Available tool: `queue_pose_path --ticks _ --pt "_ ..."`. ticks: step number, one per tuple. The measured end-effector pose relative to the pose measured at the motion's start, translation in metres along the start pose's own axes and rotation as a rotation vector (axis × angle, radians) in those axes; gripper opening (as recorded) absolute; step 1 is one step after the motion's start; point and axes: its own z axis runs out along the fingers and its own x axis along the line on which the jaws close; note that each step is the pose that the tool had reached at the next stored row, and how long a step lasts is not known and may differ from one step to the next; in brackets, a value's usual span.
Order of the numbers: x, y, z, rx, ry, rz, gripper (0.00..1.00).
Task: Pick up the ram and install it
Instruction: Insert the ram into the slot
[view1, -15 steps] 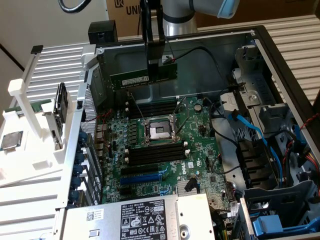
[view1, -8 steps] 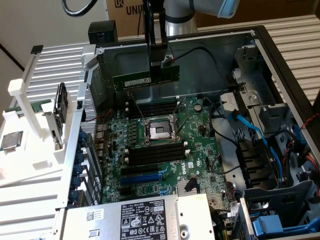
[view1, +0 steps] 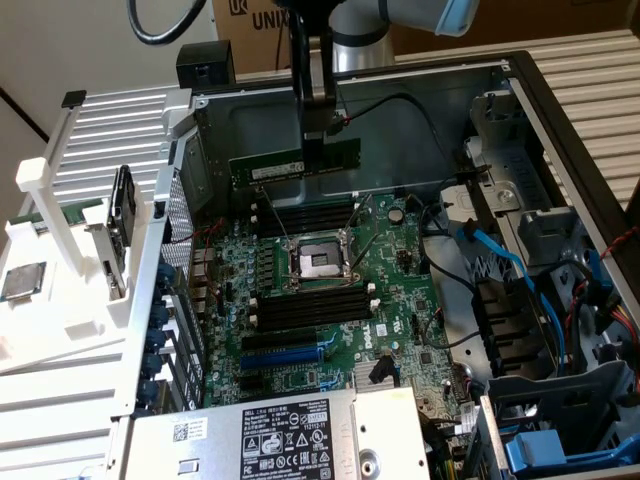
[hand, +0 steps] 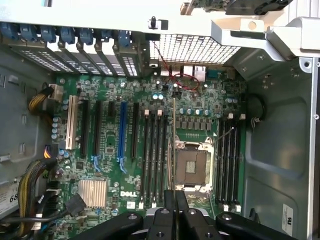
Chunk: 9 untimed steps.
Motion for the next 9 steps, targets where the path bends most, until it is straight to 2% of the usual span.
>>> queue_pose_path --ticks 4,9 --pt "0.0002 -0.0019 0.0055 0.0012 -0.0044 0.031 0.12" --pt "-0.0008 -0.0035 0.0074 0.0014 -0.0046 0.038 0.12"
